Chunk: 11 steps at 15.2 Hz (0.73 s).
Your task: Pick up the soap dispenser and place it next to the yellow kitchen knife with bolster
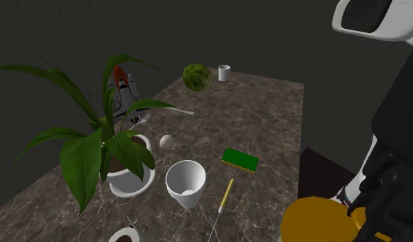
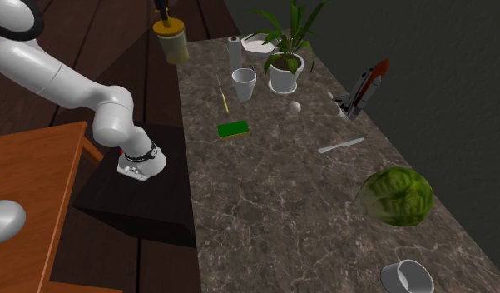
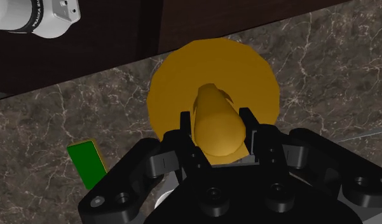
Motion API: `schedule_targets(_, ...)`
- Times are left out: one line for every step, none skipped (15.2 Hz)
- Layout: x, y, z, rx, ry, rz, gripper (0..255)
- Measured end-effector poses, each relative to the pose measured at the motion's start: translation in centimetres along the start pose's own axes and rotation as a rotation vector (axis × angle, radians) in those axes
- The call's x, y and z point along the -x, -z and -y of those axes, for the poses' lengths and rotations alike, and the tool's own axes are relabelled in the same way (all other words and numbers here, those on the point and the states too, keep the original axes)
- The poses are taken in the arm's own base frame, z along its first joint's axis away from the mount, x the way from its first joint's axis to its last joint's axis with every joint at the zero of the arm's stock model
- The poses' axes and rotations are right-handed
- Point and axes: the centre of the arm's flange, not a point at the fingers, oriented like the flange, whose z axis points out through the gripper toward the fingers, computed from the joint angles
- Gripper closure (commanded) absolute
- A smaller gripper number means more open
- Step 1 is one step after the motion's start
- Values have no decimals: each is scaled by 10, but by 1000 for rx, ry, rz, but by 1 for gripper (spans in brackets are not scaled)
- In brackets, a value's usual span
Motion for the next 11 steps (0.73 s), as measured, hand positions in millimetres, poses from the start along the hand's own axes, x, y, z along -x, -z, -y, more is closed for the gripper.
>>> schedule_targets(0, -6, 0, 0, 0, 0, 255)
schedule_targets(-1, -10, 0, 0, 0, 0, 255)
schedule_targets(-2, -15, 0, 0, 0, 0, 255)
schedule_targets(-2, -20, 1, 0, 0, 0, 255)
schedule_targets(-3, -25, 1, 0, 0, 0, 255)
schedule_targets(-4, -31, 1, 0, 0, 0, 255)
schedule_targets(-5, -36, 1, 0, 0, 0, 255)
schedule_targets(-5, -41, 1, 0, 0, 0, 255)
schedule_targets(-5, -47, 0, 0, 0, 0, 255)
schedule_targets(-6, -51, -1, 0, 0, 0, 255)
schedule_targets(-7, -57, -1, 0, 0, 0, 255)
